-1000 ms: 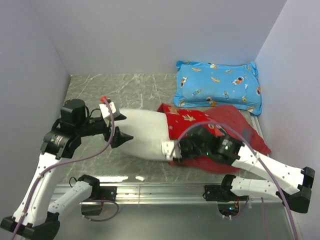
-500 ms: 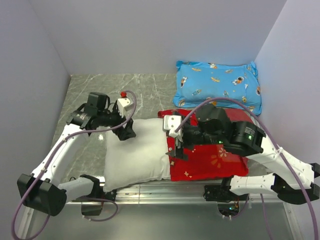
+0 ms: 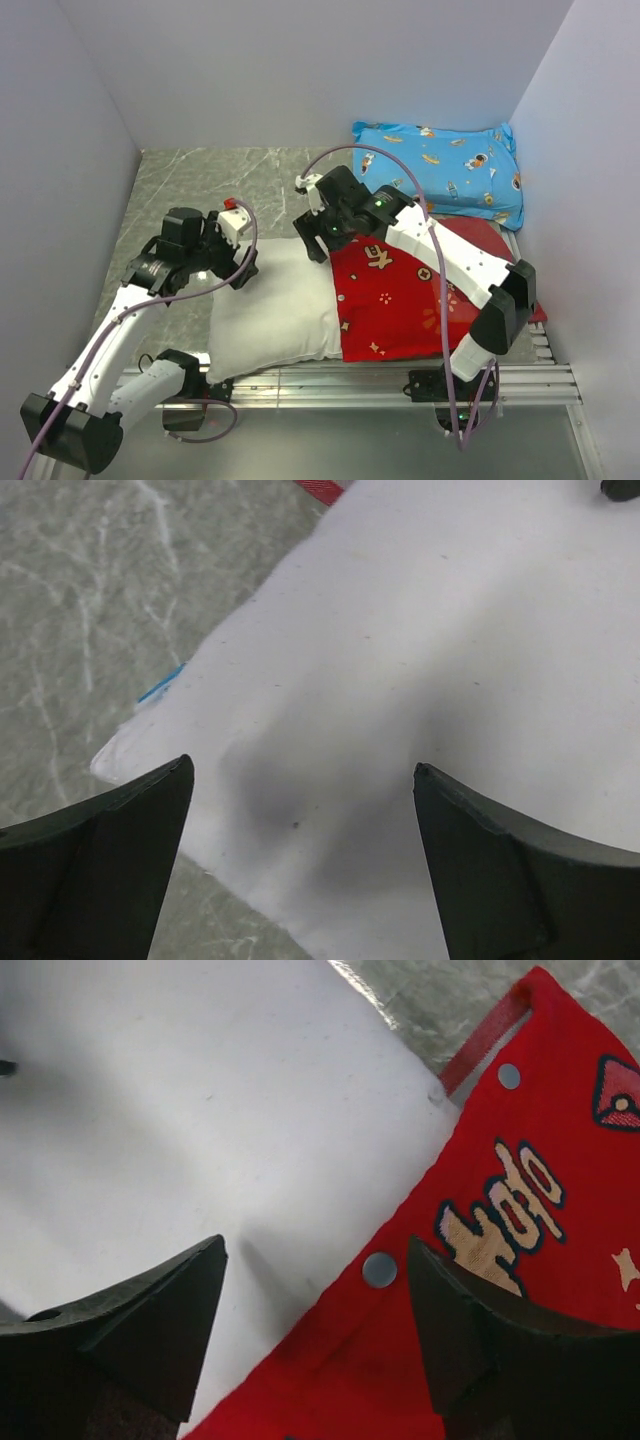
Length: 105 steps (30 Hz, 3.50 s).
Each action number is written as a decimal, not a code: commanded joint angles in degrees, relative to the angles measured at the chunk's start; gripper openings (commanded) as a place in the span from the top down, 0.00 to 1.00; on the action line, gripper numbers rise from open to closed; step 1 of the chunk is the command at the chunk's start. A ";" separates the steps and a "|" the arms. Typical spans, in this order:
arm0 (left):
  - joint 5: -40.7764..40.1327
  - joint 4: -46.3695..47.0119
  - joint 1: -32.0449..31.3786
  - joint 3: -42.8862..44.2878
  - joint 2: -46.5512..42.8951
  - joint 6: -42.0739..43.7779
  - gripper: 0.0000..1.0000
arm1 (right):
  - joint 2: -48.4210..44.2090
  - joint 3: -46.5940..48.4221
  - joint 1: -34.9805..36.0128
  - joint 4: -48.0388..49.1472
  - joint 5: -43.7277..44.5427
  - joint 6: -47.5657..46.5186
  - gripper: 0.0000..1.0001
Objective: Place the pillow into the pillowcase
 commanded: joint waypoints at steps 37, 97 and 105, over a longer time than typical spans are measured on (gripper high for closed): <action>16.17 36.58 -1.16 -10.38 -4.19 -34.16 1.00 | 7.24 14.92 0.25 15.30 -25.64 16.13 1.00; 8.69 24.19 10.18 -8.99 1.53 -33.04 1.00 | -42.21 -29.88 -57.22 -22.58 23.20 -39.43 0.33; 8.50 21.28 10.18 -8.11 1.61 -28.91 1.00 | -29.97 0.72 -55.30 -23.36 -3.10 -30.08 0.04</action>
